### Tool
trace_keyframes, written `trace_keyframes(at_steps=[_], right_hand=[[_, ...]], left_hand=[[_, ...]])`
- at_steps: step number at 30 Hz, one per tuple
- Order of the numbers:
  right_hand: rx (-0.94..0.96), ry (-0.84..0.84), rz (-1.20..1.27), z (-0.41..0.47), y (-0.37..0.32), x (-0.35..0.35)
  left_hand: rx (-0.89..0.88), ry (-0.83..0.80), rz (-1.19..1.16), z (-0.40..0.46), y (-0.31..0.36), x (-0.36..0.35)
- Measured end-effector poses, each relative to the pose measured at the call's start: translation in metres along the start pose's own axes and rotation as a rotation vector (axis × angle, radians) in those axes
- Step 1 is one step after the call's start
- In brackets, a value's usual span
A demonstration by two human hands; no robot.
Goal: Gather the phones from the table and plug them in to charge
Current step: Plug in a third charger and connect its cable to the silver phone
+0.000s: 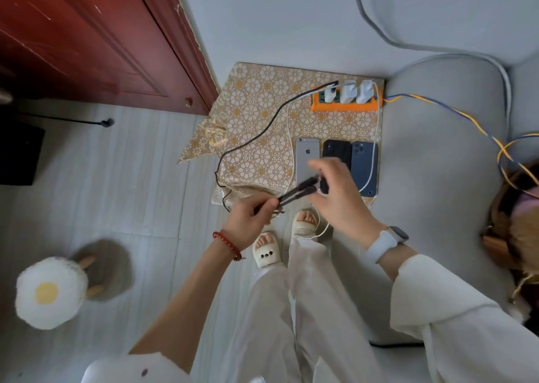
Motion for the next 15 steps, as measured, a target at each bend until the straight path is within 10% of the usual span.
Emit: trace_keyframes(at_steps=[4,7,15], right_hand=[[-0.523,0.023,0.681,-0.004,0.039,-0.005],[-0.567,-0.066,1.017,-0.005,0.027,-0.025],[-0.495,0.058,0.956,0.002,0.013,-0.024]], left_hand=[[0.032,0.096,-0.168,-0.004,-0.007,0.005],[0.043,0.077,-0.208,-0.004,-0.010,0.001],[0.077,0.100,-0.072,0.000,-0.016,-0.003]])
Point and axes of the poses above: each hand's wrist, its own z-axis towards the middle knuckle, its own x-axis out of the back of the hand, y = z × x, the point moved 9 cm from there along z, towards the middle knuckle, and after that the axes turned 8 degrees about z, right-handed, at the moved point
